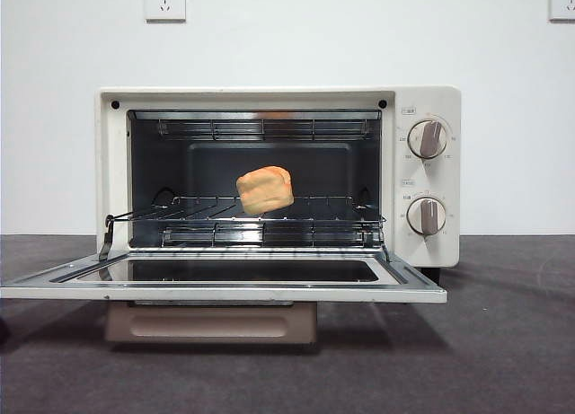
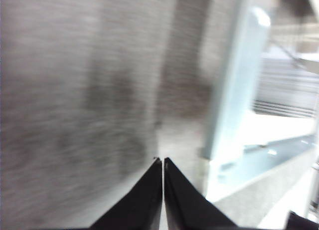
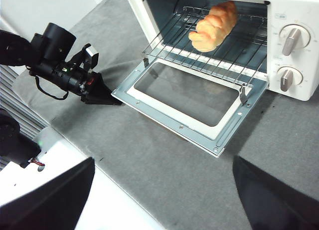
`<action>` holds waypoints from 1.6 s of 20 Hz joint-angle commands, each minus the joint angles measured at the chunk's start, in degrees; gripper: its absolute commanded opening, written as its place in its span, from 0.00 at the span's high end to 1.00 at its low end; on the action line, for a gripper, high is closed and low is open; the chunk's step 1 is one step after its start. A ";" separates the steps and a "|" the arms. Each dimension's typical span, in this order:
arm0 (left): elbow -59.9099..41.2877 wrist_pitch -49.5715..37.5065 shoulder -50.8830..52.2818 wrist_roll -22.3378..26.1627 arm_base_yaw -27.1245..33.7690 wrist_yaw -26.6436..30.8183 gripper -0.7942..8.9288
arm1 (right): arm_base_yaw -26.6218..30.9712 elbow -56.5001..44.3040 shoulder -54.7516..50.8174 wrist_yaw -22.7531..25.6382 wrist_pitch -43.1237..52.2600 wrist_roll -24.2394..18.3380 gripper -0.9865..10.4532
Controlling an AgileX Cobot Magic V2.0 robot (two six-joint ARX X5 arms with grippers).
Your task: The left arm flap open the oven, the right arm pick bread and place it into oven, the left arm flap close the oven
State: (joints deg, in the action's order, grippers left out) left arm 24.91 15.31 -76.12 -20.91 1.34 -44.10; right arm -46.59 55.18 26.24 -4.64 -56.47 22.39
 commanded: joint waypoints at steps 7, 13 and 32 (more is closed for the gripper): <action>-0.02 -3.21 -0.90 -2.12 -0.02 -3.91 0.91 | -0.48 1.09 0.17 0.66 0.92 0.57 0.53; 0.00 -6.38 -0.81 -5.62 -0.02 -8.20 0.91 | -0.48 1.09 0.17 1.31 0.96 0.87 0.53; 0.22 -49.18 5.27 -48.11 -0.02 -1.68 0.91 | -0.48 1.09 0.17 1.68 1.14 1.16 0.53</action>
State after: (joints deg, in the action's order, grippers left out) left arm 24.58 -30.87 -70.57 -60.97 1.28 -46.85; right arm -46.59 55.18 26.24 -3.20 -55.96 22.96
